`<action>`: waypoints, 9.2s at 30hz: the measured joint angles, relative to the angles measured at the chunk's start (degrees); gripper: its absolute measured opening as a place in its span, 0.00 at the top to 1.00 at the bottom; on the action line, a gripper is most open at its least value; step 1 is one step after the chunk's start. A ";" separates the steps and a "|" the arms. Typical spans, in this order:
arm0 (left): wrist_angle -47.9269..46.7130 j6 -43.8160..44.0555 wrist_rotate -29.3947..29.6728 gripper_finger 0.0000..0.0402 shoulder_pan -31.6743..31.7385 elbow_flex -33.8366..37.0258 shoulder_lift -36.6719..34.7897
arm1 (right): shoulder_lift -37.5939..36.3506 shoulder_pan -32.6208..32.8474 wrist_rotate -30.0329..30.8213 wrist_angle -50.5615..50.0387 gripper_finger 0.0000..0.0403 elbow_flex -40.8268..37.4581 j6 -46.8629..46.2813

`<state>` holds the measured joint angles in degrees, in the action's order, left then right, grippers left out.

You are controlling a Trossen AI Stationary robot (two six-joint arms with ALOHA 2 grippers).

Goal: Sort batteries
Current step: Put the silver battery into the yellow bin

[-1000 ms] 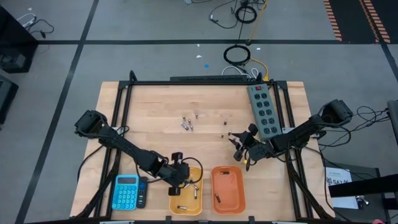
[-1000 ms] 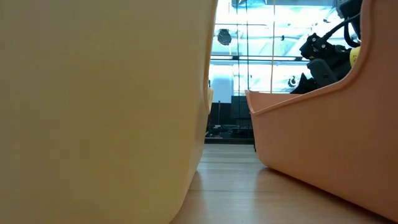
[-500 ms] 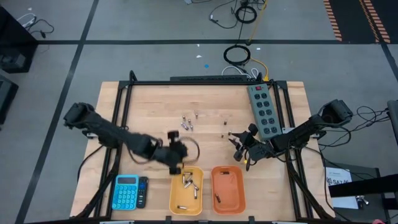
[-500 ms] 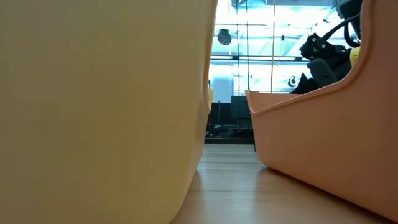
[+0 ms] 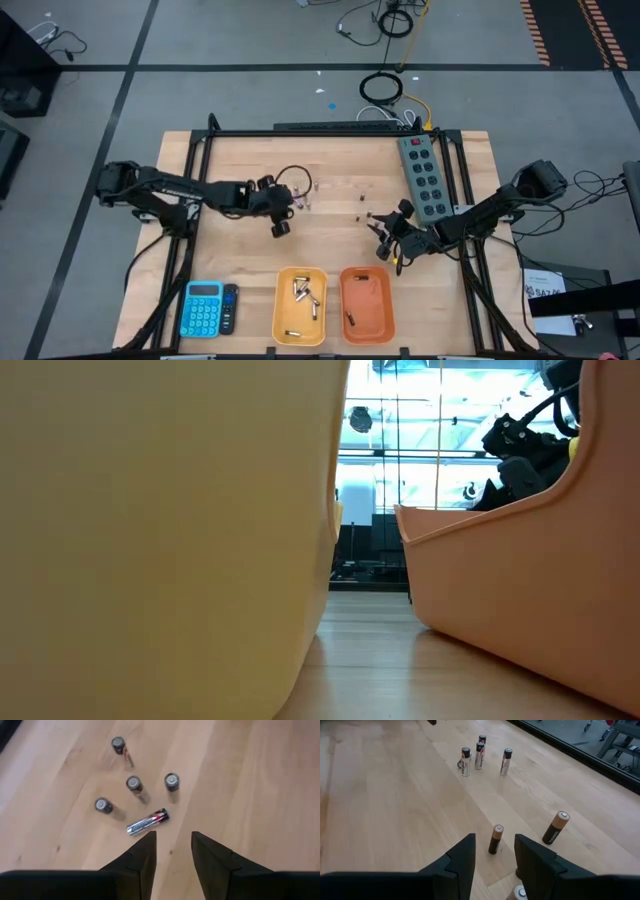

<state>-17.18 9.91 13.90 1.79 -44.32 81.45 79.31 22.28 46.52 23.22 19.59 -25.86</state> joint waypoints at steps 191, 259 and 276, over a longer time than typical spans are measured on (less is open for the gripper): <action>-4.07 -31.40 -12.30 0.53 6.39 -17.04 17.08 | 3.87 0.28 1.14 8.39 0.80 0.02 7.93; -18.70 -39.14 -15.24 0.87 8.30 -29.36 30.53 | 3.87 -0.70 -0.35 7.90 0.80 0.02 8.67; -27.27 -33.10 -32.12 0.87 -1.43 -45.29 30.34 | 3.89 -0.70 -0.11 6.63 0.80 0.04 8.58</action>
<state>-44.46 -23.19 -18.22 0.37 -89.61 111.79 83.20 21.58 46.41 29.84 19.64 -17.28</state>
